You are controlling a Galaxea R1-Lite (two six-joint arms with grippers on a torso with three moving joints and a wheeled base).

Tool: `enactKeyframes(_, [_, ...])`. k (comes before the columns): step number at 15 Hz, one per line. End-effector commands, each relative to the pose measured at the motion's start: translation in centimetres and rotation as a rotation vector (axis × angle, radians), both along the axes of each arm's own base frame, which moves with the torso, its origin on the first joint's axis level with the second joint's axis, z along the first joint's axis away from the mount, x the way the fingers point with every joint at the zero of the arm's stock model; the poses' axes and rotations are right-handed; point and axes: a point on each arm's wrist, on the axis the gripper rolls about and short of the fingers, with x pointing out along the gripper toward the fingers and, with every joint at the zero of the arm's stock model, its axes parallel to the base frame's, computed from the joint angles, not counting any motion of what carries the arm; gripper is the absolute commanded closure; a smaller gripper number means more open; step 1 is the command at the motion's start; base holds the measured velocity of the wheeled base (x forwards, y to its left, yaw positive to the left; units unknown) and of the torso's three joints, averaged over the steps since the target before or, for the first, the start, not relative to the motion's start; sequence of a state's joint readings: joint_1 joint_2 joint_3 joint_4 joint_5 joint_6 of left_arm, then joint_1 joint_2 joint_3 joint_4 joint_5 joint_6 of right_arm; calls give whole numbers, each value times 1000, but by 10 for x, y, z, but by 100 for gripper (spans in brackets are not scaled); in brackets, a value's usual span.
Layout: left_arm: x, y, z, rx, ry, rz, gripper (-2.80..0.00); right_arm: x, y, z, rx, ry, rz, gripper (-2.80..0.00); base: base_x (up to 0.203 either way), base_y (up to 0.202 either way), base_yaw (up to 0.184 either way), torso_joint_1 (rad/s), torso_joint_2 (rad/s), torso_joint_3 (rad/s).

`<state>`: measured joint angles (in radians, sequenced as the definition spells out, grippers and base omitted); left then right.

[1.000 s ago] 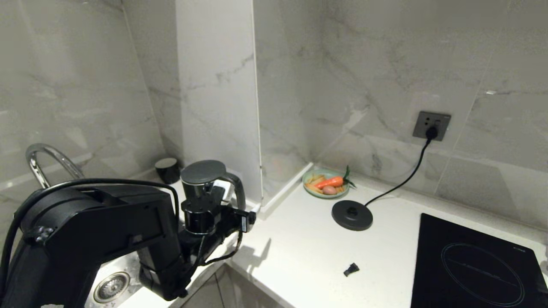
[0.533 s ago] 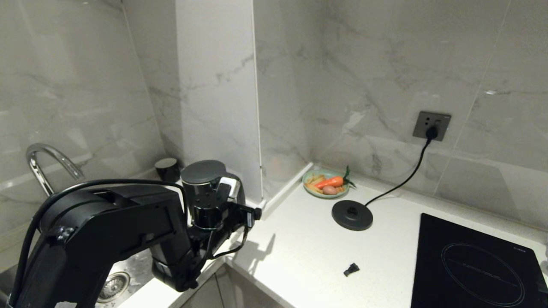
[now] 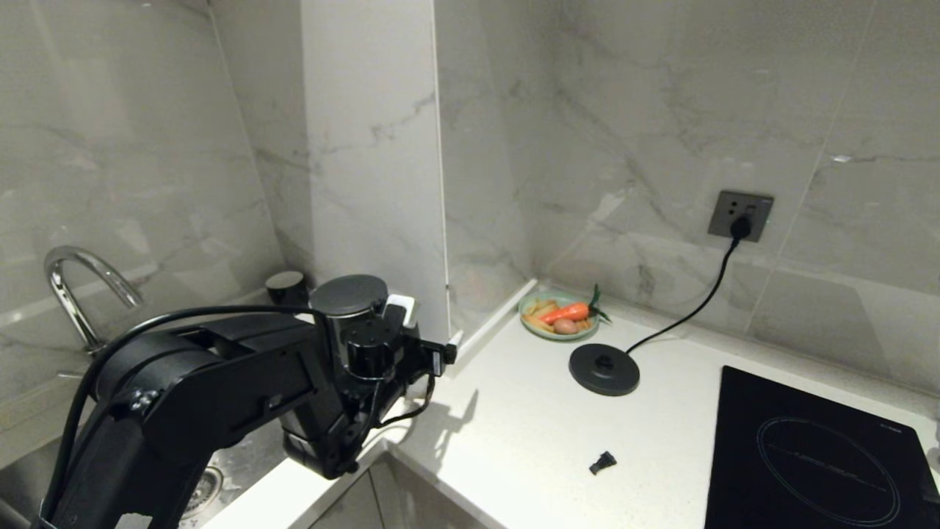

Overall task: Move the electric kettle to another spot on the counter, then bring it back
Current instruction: Grab the kettle

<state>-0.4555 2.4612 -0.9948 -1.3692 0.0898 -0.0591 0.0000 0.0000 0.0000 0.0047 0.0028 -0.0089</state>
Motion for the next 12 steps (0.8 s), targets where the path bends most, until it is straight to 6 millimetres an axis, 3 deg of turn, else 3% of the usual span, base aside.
enactKeyframes(1, [7, -2, -1, -5, -9, 3, -280, 0, 0, 0, 0, 0, 0, 0, 0, 0, 0, 0, 0, 0])
enactKeyframes(6, [20, -7, -1, -6, -19, 42, -280, 0, 0, 0, 0, 0, 0, 0, 0, 0, 0, 0, 0, 0])
enactKeyframes(11, [20, -8, -3, 3, -16, 50, -280, 0, 0, 0, 0, 0, 0, 0, 0, 0, 0, 0, 0, 0])
enactKeyframes(12, [20, -8, -5, 12, -18, 55, 0, 0, 0, 0, 0, 0, 0, 0, 0, 0, 0, 0, 0, 0])
